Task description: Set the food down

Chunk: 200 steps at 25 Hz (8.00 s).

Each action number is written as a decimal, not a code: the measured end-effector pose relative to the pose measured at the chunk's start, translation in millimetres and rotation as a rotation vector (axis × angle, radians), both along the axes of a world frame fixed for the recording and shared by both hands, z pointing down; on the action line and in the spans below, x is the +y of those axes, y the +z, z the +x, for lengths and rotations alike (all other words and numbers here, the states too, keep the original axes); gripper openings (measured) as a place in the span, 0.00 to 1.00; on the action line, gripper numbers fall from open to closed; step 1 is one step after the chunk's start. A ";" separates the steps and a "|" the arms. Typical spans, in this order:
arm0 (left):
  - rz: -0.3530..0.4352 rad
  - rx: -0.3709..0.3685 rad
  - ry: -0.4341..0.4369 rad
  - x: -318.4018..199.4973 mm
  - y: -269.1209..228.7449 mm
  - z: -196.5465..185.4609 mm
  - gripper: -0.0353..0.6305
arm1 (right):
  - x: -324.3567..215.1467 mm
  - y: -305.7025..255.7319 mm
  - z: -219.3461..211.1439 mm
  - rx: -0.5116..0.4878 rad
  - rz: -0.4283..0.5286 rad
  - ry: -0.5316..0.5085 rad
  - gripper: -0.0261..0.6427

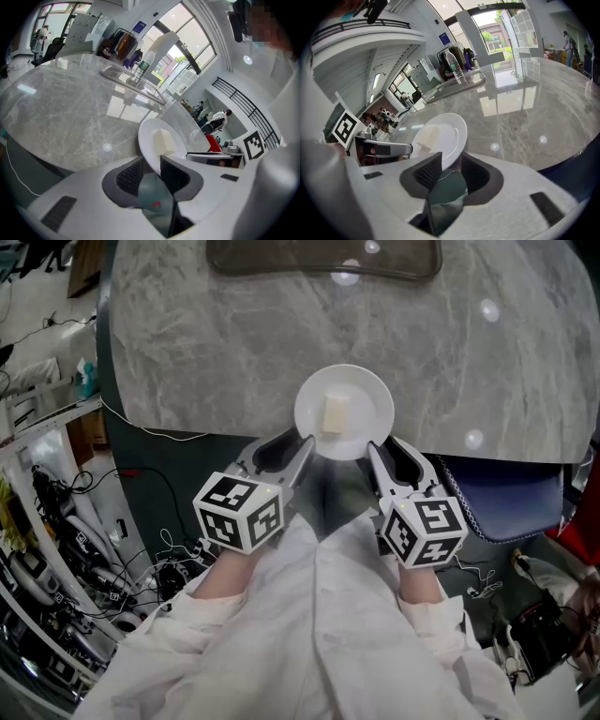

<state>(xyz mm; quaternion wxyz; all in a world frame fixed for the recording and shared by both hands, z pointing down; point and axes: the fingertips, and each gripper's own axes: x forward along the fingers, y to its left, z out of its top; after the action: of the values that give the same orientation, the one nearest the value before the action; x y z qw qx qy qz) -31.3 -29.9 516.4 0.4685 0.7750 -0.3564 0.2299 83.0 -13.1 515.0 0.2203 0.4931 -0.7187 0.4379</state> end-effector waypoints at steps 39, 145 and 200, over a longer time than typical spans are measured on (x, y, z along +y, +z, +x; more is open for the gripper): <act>0.134 0.045 -0.107 -24.8 -44.0 5.9 0.19 | -31.5 -48.2 11.1 -0.065 0.144 0.092 0.13; 0.203 -0.113 0.173 -371.3 -17.4 -8.4 0.23 | -362.3 -14.5 -9.3 0.115 0.064 -0.167 0.20; 0.664 0.077 0.150 -59.6 -216.1 37.8 0.09 | -66.6 -223.9 -18.8 -0.080 0.593 -0.309 0.04</act>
<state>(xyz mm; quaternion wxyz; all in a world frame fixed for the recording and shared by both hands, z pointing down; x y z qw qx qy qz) 6.4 -89.5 300.2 0.1854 0.9174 -0.3359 0.1059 64.2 -79.7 291.1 0.1028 0.4035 -0.8891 0.1902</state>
